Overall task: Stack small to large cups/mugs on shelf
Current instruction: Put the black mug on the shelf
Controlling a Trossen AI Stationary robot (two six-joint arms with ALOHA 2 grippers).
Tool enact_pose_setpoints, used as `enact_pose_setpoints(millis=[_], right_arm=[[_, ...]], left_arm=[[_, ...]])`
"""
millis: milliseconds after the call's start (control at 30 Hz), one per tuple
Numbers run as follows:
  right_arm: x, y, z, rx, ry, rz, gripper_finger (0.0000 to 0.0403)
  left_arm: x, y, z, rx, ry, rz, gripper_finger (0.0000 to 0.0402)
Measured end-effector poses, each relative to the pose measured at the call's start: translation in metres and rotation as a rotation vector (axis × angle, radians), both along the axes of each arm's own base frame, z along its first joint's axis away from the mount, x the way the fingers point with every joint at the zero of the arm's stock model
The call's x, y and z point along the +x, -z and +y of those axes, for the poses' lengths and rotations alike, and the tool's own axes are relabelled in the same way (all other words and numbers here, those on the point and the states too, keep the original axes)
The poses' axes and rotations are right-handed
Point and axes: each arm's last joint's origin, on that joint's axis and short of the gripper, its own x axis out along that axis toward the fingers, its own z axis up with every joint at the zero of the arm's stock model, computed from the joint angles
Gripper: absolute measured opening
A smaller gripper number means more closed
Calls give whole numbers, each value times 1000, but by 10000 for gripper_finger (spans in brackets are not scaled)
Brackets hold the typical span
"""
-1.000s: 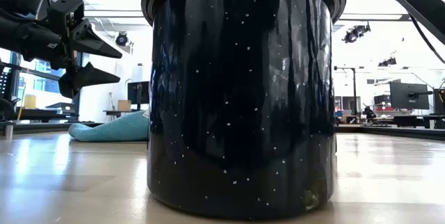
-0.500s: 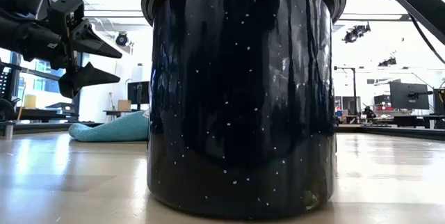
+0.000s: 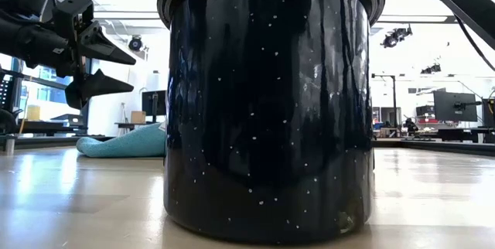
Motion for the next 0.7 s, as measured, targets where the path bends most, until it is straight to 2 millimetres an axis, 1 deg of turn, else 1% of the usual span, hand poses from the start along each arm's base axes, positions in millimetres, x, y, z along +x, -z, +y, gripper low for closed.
enact_pose_setpoints(millis=[400,700], right_arm=[[0,0,0,-4,-5,-3,174],[0,0,1,-2,-36,-9,179]], left_arm=[[0,0,0,0,0,-1,271],[0,0,0,0,0,0,271]])
